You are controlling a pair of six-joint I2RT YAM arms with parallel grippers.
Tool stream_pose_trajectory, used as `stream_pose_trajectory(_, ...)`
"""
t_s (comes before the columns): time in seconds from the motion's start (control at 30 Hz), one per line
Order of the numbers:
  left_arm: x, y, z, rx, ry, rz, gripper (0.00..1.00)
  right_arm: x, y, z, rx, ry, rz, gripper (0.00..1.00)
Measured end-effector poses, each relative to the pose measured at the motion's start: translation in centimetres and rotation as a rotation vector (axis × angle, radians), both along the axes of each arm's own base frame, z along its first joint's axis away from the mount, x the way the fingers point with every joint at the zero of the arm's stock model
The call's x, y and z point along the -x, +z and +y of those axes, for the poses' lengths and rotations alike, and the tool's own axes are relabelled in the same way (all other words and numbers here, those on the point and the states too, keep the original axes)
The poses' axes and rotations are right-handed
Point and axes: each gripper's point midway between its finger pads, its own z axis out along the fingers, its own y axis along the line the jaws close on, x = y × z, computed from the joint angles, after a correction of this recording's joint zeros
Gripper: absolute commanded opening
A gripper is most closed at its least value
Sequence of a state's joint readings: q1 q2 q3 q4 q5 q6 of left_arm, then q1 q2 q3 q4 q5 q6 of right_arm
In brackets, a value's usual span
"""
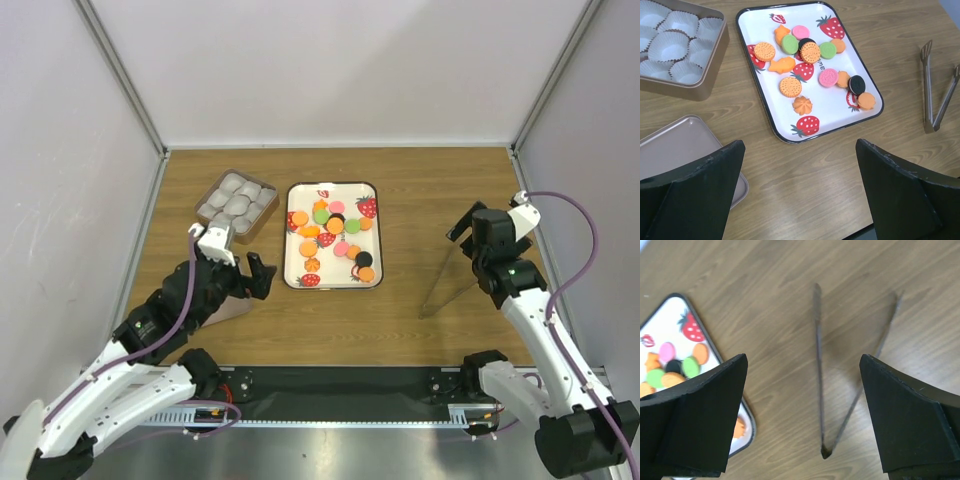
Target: Pack the cookies
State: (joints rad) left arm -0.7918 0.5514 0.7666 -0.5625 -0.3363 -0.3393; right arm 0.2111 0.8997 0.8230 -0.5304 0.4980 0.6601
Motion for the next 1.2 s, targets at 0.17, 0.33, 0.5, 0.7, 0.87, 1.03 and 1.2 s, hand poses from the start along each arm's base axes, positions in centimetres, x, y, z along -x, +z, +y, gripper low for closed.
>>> stream_pose_trajectory(0.17,-0.2,0.5,0.8,0.019,0.026,-0.015,1.0,0.5,-1.5,-1.7,0.009,-0.049,0.076,1.0)
stream_pose_trajectory(0.33,0.0,-0.1,0.0,0.012,-0.018,0.014,1.0,0.6,-3.6,-4.8,-0.041,-0.135,0.153,1.0)
stream_pose_trajectory(0.5,0.1,-0.5,-0.5,0.01,-0.048,0.03,1.0,0.6,-6.7,-6.5,-0.064,-0.192,0.269,0.98)
stream_pose_trajectory(0.7,0.3,-0.5,-0.8,0.017,-0.066,0.039,1.0,0.5,-9.8,-6.9,-0.09,-0.219,0.368,0.88)
stream_pose_trajectory(0.87,0.3,-0.5,-0.8,0.019,-0.067,0.038,1.0,1.3,-12.6,-6.8,-0.112,-0.244,0.429,0.79)
stream_pose_trajectory(1.03,0.5,-0.3,-0.6,0.026,-0.067,0.03,1.0,1.3,-15.4,-6.5,-0.147,-0.256,0.502,0.65)
stream_pose_trajectory(1.2,0.6,-0.1,-0.5,0.03,-0.066,0.026,1.0,1.2,-17.7,-6.2,-0.171,-0.261,0.561,0.54)
